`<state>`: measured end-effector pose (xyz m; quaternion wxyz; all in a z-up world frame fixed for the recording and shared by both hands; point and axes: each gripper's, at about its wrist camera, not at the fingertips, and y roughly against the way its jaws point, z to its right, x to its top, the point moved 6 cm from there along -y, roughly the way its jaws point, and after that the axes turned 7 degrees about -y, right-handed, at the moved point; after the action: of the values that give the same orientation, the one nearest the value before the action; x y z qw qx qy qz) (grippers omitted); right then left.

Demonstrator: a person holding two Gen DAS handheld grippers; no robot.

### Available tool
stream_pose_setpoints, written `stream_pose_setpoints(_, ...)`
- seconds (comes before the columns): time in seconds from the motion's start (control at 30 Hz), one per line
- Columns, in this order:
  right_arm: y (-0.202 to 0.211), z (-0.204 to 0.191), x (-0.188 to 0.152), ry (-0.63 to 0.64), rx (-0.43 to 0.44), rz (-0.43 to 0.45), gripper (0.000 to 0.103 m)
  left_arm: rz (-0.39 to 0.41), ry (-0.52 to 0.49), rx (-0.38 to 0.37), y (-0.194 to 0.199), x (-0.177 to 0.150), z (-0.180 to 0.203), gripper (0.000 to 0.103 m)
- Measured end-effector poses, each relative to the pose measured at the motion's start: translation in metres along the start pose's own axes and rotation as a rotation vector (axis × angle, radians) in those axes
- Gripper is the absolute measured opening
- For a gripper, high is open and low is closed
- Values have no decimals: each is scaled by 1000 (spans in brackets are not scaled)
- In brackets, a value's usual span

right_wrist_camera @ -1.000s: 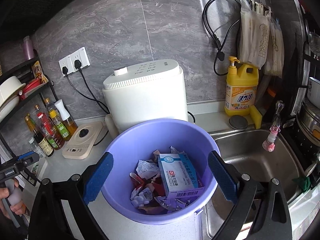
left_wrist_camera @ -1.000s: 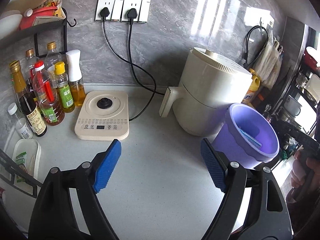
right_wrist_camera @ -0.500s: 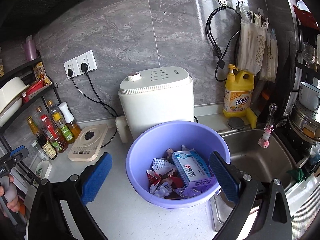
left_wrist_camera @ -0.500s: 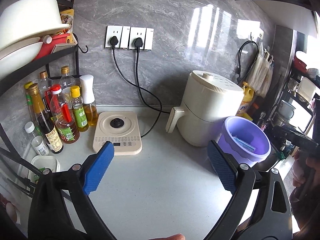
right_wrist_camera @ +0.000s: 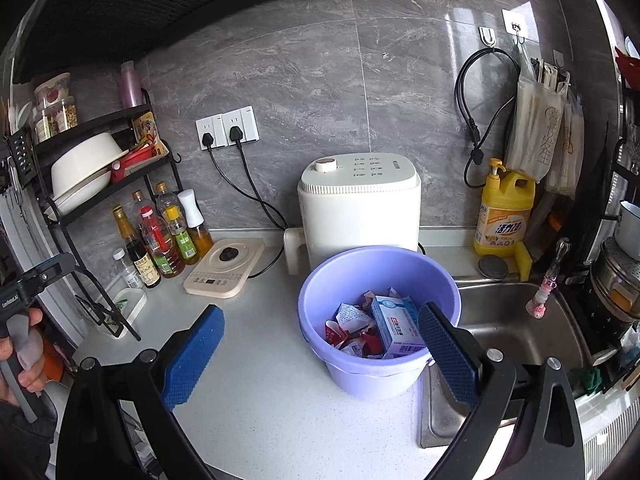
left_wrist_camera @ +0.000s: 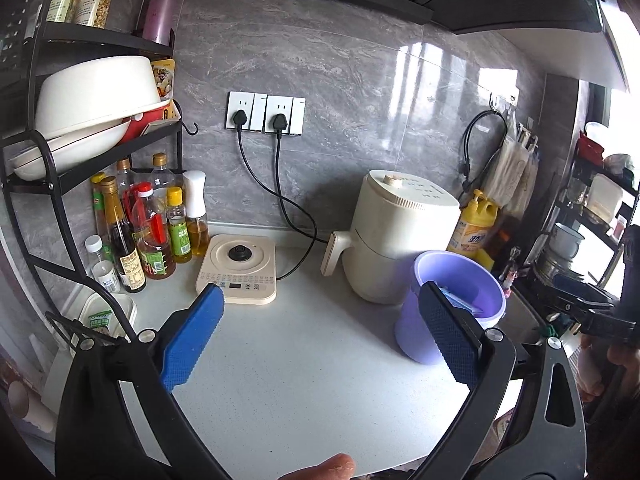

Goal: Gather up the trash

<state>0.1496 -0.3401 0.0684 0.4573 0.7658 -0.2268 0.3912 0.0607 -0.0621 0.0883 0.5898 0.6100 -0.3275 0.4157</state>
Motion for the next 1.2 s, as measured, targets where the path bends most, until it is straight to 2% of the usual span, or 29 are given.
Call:
stream_pose_setpoints(0.17, 27, -1, -27, 19, 43, 15, 95, 23, 3, 32, 29, -17, 13, 97)
stream_pose_setpoints(0.27, 36, 3, -41, 15, 52, 3, 95, -5, 40, 26, 37, -33, 17, 97)
stream_pose_setpoints(0.43, 49, 6, -55, -3, 65, -7, 95, -26, 23, 49, 51, -48, 24, 97)
stream_pose_setpoints(0.77, 54, 0, -63, -17, 115, -51, 95, -12, 16, 72, 66, -41, 30, 97)
stream_pose_setpoints(1.2, 50, -12, -67, -22, 149, -50, 95, -7, 12, 88, 72, -34, 22, 97)
